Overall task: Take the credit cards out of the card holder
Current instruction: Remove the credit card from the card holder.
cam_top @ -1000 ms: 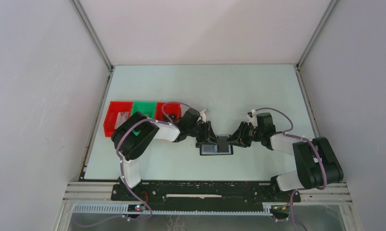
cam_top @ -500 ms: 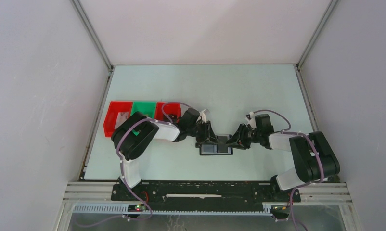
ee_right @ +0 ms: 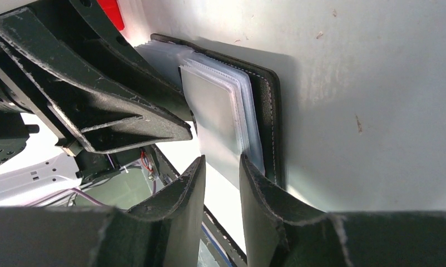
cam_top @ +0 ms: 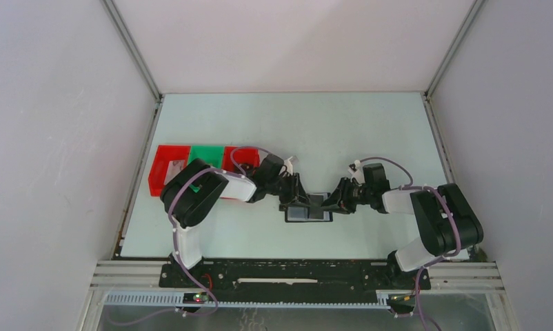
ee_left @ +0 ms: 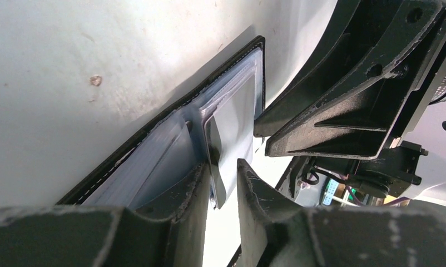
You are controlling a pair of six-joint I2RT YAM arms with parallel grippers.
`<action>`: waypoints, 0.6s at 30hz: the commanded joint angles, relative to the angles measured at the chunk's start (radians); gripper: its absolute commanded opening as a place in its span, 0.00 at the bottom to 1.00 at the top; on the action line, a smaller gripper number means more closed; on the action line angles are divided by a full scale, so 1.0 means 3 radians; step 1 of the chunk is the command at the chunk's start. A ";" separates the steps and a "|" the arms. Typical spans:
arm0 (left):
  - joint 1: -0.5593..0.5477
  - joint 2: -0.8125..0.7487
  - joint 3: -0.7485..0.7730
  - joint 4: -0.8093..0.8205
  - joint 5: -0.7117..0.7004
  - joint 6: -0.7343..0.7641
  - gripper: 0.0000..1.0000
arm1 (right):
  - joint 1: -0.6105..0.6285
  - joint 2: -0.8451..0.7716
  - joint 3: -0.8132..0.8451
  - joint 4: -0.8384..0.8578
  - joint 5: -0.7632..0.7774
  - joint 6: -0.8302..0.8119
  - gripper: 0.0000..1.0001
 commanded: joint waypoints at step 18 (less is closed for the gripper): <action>0.0087 -0.0095 -0.0287 -0.0121 -0.0056 0.0183 0.00 | 0.0034 0.0386 0.0025 -0.0048 0.0471 0.0066 0.37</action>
